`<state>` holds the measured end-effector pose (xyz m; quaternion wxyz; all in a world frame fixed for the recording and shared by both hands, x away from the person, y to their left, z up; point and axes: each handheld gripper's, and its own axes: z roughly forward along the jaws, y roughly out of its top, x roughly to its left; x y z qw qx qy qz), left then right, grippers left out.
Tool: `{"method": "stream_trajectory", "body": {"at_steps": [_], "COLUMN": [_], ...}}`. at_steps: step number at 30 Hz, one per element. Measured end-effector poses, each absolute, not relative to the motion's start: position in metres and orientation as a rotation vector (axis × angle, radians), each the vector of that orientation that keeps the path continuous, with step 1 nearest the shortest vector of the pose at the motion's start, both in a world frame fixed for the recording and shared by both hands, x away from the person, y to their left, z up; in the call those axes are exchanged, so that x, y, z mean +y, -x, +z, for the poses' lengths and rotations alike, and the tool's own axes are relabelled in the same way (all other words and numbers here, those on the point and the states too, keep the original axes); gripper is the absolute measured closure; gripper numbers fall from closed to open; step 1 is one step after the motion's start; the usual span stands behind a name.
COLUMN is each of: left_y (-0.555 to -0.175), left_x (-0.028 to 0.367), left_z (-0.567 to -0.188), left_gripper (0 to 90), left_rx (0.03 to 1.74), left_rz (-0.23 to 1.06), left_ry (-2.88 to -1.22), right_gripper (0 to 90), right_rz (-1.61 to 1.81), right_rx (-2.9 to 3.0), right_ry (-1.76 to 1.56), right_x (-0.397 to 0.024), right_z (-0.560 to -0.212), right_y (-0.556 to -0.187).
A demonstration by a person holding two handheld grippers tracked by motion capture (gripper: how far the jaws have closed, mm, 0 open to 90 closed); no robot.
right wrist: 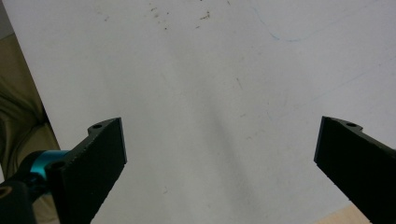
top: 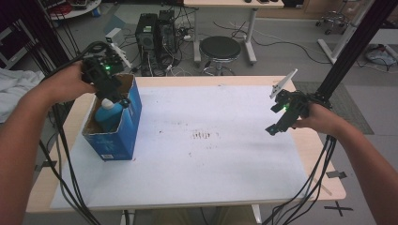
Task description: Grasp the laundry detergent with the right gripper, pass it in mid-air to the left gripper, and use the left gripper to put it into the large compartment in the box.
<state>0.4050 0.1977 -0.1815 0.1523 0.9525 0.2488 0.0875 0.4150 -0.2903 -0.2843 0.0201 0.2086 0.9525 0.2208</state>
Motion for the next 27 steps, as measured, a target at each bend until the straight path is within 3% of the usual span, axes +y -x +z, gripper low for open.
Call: {"method": "stream_trajectory", "body": {"at_steps": [7, 10, 14, 16, 25, 27], "left_y": [-0.411, -0.414, -0.417, -0.419, -0.418, -0.42], "left_x": [0.159, 0.146, 0.134, 0.129, 0.114, 0.111], "left_z": [-0.198, -0.203, -0.209, -0.211, -0.215, -0.215], "left_gripper": [22.9, 12.7, 12.2, 5.1, 5.1, 5.1], "left_rx": [0.562, 0.523, 0.484, 0.492, 0.398, 0.451], "left_rz": [0.167, 0.142, 0.134, 0.139, 0.173, 0.216], "left_ry": [-2.783, -2.781, -2.783, -2.784, -2.8, -2.795], "right_gripper": [1.3, 1.3, 1.3, 1.3, 1.3, 1.3], "right_rz": [0.685, 0.693, 0.694, 0.692, 0.706, 0.705], "right_rx": [2.955, 2.952, 2.952, 2.95, 2.939, 2.938], "right_ry": [-0.633, -0.624, -0.622, -0.627, -0.62, -0.621], "right_x": [-0.289, -0.288, -0.286, -0.286, -0.286, -0.285], "right_z": [-0.283, -0.283, -0.282, -0.282, -0.28, -0.28], "right_y": [-0.413, -0.413, -0.412, -0.411, -0.41, -0.41]}}
